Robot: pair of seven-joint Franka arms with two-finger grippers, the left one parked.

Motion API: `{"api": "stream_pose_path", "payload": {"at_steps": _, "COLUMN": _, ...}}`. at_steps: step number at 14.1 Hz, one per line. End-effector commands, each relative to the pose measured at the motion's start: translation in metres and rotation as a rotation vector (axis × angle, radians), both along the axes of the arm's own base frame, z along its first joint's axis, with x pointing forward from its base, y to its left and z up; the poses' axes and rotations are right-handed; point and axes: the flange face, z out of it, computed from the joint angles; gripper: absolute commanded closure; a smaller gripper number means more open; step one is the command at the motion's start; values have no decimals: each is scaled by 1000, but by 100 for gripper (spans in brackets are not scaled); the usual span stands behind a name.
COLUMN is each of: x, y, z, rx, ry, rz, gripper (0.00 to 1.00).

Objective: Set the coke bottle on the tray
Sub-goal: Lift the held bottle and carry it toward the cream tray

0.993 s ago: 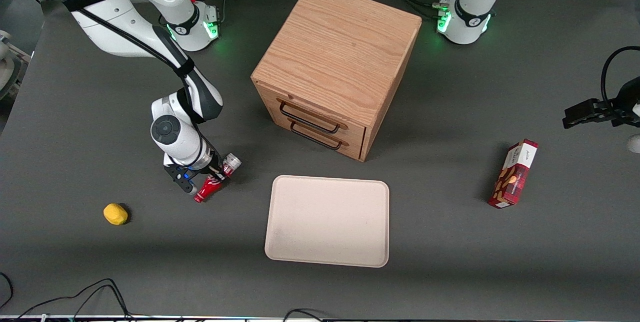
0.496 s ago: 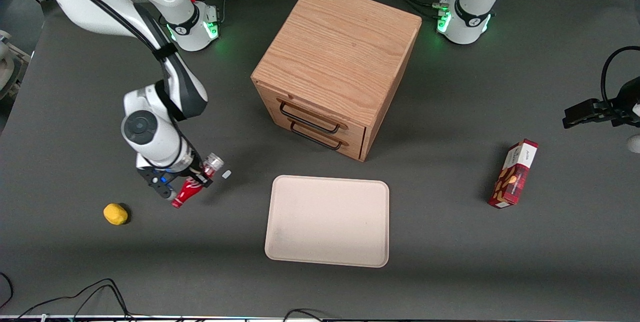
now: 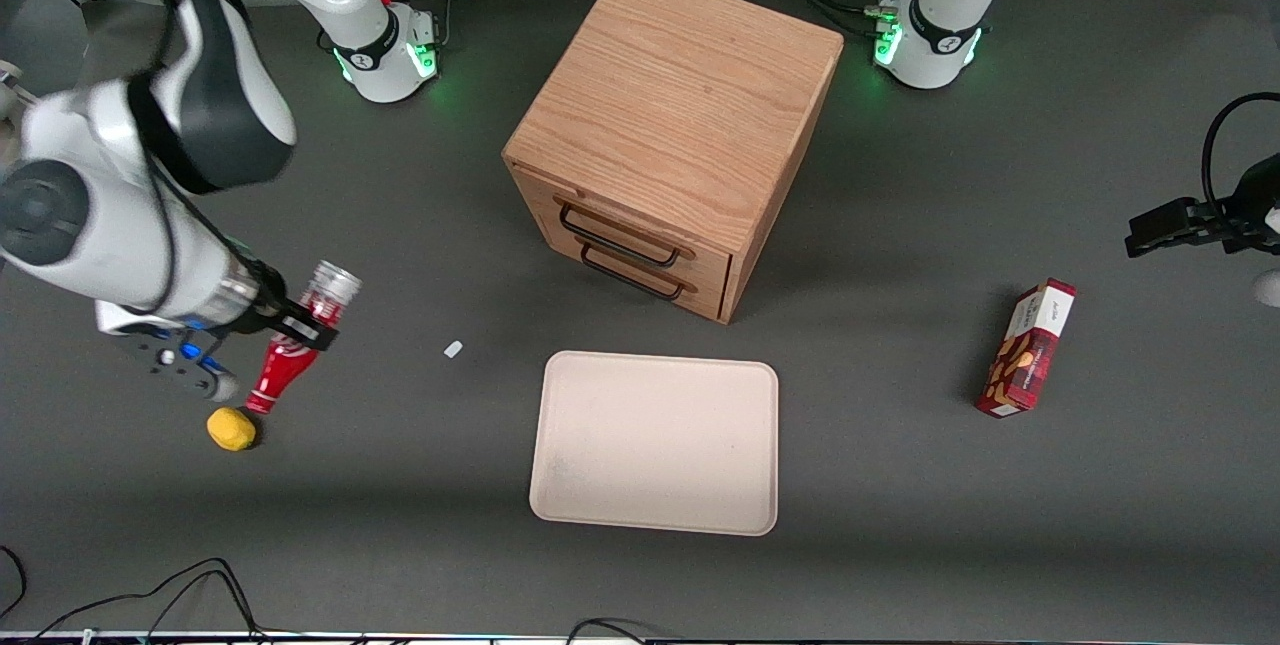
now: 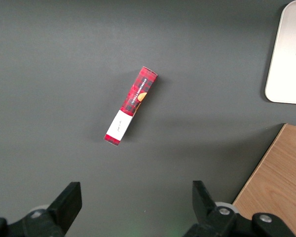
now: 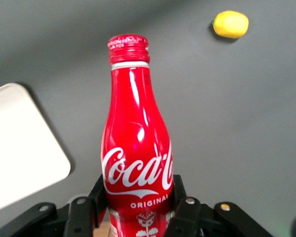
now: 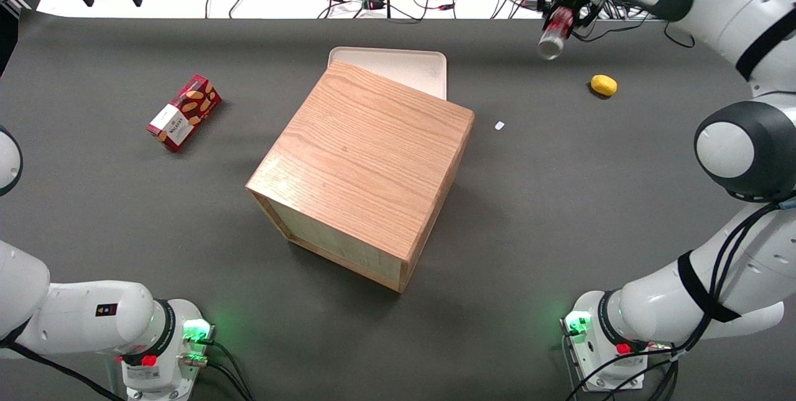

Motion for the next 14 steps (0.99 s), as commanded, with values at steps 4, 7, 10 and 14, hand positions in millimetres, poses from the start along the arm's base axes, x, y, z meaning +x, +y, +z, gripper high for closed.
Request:
{"api": "stream_pose_path", "payload": {"at_steps": 4, "x": 35, "y": -14, "z": 39, "rx": 63, "ry": 19, "rz": 130, "gripper": 100}}
{"api": "stream_pose_path", "payload": {"at_steps": 7, "x": 63, "y": 46, "z": -17, "rx": 71, "ry": 31, "rz": 207, "gripper": 100}}
{"api": "stream_pose_path", "payload": {"at_steps": 10, "x": 78, "y": 95, "z": -62, "rx": 71, "ry": -13, "rz": 324, "gripper": 100}}
{"api": "stream_pose_path", "payload": {"at_steps": 14, "x": 93, "y": 136, "z": -143, "rx": 63, "ry": -31, "rz": 426, "gripper": 100}}
